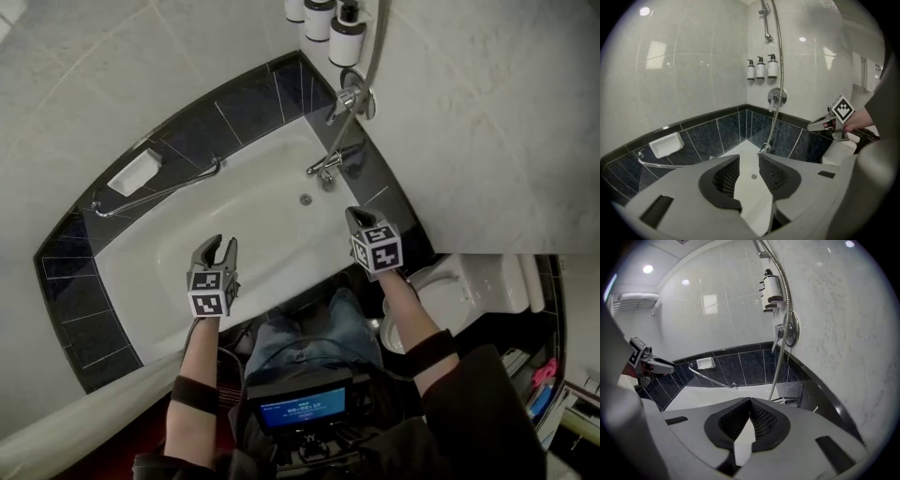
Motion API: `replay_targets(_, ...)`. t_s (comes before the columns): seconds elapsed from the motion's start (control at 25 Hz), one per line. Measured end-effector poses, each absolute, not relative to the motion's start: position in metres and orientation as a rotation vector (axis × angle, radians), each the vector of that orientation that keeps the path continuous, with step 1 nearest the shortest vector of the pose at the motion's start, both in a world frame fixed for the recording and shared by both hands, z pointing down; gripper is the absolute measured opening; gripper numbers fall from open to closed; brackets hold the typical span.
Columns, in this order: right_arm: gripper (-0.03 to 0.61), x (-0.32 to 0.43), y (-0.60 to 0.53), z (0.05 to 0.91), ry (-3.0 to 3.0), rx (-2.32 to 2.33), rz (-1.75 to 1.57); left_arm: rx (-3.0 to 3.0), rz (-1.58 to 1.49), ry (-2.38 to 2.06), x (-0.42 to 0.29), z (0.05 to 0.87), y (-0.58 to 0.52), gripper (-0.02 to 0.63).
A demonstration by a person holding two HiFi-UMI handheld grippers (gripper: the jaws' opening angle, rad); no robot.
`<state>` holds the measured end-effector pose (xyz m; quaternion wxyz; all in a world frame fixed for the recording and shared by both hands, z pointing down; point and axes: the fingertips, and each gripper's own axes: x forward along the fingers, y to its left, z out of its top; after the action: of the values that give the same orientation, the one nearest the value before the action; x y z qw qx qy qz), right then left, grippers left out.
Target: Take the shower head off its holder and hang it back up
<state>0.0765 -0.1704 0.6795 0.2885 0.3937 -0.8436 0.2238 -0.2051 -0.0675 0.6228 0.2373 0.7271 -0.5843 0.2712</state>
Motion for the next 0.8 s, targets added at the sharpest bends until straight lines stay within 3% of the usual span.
replay_targets(0.44, 0.023, 0.104, -0.174, 0.804, -2.143, 1.147, 0.770, 2.188, 0.960, -1.259, -0.098, 0.778, -0.152, 0.339)
replay_targets(0.8, 0.023, 0.118, -0.187, 0.939, -2.102, 1.150, 0.828, 2.203, 0.944, -1.146, -0.023, 0.942, -0.212, 0.387)
